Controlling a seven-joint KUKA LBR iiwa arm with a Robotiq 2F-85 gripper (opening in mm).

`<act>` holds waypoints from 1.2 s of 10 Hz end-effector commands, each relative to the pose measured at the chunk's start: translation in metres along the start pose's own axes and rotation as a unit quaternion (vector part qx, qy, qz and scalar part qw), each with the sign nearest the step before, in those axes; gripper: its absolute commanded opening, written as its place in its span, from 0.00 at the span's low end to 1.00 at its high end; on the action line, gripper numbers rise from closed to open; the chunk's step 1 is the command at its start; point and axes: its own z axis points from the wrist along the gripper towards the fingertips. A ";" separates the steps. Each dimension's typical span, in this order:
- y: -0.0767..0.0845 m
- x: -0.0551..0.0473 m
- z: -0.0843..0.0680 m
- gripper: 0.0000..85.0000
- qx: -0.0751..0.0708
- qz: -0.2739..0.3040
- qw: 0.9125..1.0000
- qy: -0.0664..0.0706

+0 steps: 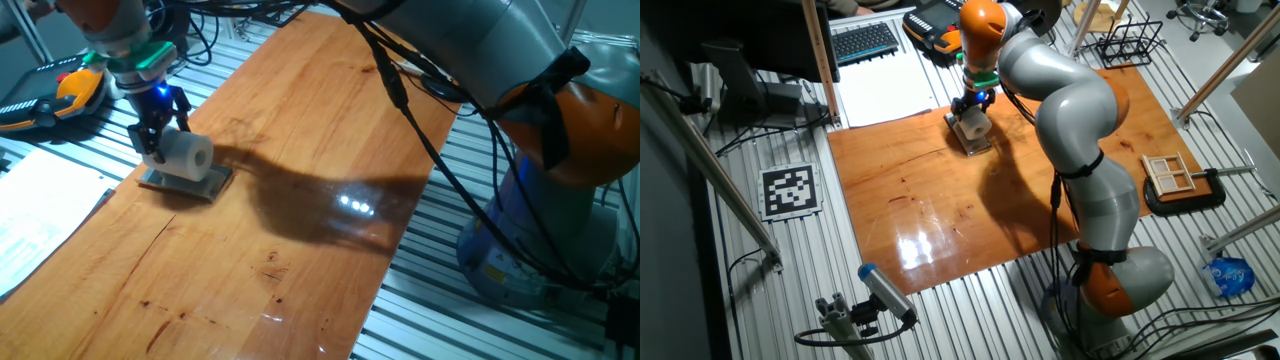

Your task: Put the toilet paper on its holder

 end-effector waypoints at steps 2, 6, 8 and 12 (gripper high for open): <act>-0.005 -0.003 -0.006 1.00 0.002 -0.010 1.000 -0.003; -0.015 0.010 -0.028 1.00 0.002 -0.020 1.000 -0.017; -0.018 0.021 -0.036 1.00 0.005 -0.029 0.999 -0.029; -0.024 0.044 -0.042 1.00 0.013 -0.040 0.998 -0.050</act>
